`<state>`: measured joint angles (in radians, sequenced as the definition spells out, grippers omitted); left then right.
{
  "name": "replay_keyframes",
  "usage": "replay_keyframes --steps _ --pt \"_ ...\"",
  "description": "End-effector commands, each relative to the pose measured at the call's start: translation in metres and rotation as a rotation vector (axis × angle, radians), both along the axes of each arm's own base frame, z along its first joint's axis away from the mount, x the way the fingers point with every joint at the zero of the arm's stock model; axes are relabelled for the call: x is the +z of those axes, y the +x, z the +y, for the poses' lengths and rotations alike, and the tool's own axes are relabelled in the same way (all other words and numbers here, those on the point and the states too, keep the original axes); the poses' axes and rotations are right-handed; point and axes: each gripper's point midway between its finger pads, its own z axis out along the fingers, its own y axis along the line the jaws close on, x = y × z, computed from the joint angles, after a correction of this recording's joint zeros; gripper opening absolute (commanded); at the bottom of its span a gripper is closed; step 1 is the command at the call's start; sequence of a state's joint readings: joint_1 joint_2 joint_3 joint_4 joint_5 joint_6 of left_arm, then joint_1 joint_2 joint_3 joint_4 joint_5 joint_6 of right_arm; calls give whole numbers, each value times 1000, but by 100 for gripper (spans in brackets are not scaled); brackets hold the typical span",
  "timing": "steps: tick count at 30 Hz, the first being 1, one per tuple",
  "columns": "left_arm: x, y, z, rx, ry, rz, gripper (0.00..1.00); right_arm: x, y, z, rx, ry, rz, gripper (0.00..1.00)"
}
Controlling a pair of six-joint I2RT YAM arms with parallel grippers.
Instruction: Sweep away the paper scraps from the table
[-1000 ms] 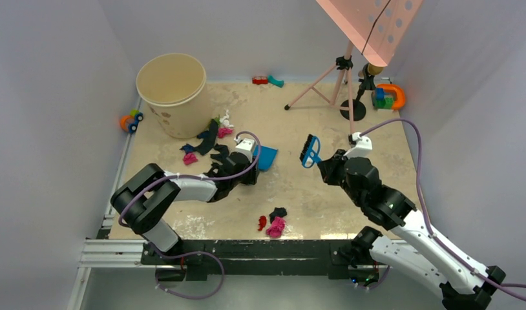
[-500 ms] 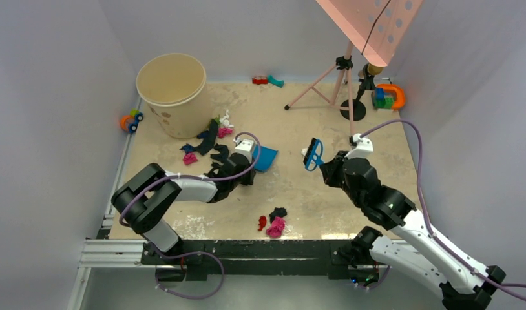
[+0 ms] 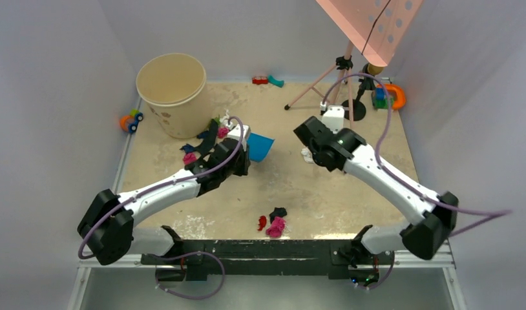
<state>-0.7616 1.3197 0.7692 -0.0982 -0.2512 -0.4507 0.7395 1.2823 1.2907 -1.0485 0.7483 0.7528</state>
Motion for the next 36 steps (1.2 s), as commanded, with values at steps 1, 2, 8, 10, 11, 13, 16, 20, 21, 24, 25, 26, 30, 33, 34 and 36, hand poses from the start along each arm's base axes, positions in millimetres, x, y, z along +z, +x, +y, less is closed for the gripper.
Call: replay_keyframes --steps 1,2,8,10,11,13,16,20,21,24,25,26,30,33,34,36 --pt "27 -8 21 26 62 -7 0 -27 8 -40 -58 -359 193 0" --pt "29 -10 26 38 68 -14 0 -36 12 -42 -70 -384 231 0" --pt "33 -21 39 44 49 -46 0 -52 22 -73 -257 -578 302 0" --pt "32 -25 36 24 24 -51 0 -56 25 -82 -289 -607 314 0" --pt "32 -26 35 12 16 -54 0 -59 26 -86 -299 -617 324 0" --pt "29 -27 35 5 10 -60 0 -65 27 -90 -317 -617 334 0" --pt "23 -27 35 3 5 -72 0 -82 33 -83 -278 -609 372 0" --pt "14 -25 39 22 12 -88 0 -117 49 -57 -121 -519 442 0" --pt "14 -24 41 33 14 -93 0 -124 53 -48 -73 -475 446 0" --pt "12 -21 46 67 23 -103 0 -136 62 -11 141 -333 452 0" --pt "12 -20 47 72 25 -106 0 -135 62 2 201 -290 452 0" --pt "14 -19 48 77 27 -112 0 -130 60 13 250 -258 447 0" --pt "18 -18 50 87 25 -129 0 -90 45 69 471 -101 373 0" --pt "19 -18 50 86 20 -135 0 -50 36 88 540 16 293 0" --pt "19 -18 50 86 19 -136 0 -40 34 87 536 30 279 0" --pt "20 -18 49 85 16 -137 0 -24 32 78 506 15 257 0"
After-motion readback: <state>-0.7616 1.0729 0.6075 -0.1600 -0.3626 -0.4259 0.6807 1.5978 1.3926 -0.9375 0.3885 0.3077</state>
